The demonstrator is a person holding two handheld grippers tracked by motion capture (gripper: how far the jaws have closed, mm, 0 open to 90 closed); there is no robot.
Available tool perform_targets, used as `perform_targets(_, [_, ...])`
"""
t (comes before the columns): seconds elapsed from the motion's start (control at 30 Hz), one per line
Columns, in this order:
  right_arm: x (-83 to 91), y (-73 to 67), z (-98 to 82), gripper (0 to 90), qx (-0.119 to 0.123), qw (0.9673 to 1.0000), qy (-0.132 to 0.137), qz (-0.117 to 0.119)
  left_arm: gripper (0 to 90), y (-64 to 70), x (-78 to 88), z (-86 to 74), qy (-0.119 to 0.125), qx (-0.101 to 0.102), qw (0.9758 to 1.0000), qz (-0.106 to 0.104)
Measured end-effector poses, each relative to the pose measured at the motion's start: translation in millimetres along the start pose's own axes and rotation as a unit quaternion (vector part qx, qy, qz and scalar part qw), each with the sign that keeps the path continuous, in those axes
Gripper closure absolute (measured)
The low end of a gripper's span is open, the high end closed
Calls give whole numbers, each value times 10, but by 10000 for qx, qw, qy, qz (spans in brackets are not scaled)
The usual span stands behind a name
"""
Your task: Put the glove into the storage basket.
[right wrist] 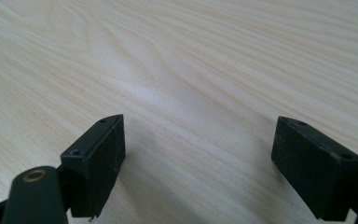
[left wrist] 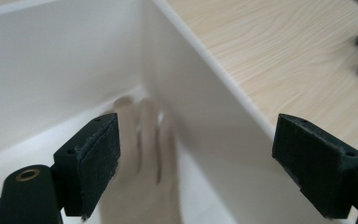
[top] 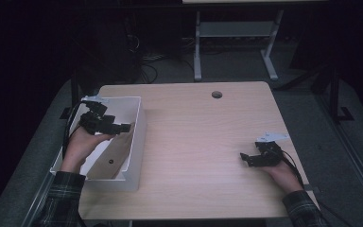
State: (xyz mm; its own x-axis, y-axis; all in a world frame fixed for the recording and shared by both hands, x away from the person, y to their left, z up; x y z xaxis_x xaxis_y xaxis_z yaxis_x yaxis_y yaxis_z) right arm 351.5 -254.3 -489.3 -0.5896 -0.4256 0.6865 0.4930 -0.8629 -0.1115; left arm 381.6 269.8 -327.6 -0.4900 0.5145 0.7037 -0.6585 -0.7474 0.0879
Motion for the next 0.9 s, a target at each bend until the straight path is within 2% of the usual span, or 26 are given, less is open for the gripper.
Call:
perform_targets(0.27, [0,0,0,171,1,10000,2,1,146,294,-20,253,106,-263,9995,-156])
perform_targets(0.5, [0,0,0,171,3,10000,3,3,146,580,-102,445,221,-456,9982,-331])
perform_targets(0.63, [0,-3,1,171,3,10000,4,14,146,757,-183,533,281,-554,9969,-478])
perform_targets(0.9, [-1,-3,1,171,7,10000,5,20,146,1132,-401,648,269,-826,9929,-812])
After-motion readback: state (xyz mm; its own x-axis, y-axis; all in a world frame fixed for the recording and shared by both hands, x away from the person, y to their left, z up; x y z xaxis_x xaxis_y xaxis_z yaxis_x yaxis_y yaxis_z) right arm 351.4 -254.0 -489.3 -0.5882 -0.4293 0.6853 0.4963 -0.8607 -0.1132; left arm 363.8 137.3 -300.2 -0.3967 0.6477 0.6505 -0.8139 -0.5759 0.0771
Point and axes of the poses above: each handheld gripper's, and its own axes: x roughly backward along the jaws, z roughly out of its top, y roughly to its right, the point moved 1 cm from there along -x, roughly forward along the jaws, and after that the axes turned 6 degrees about -x, right-handed, at the moved point
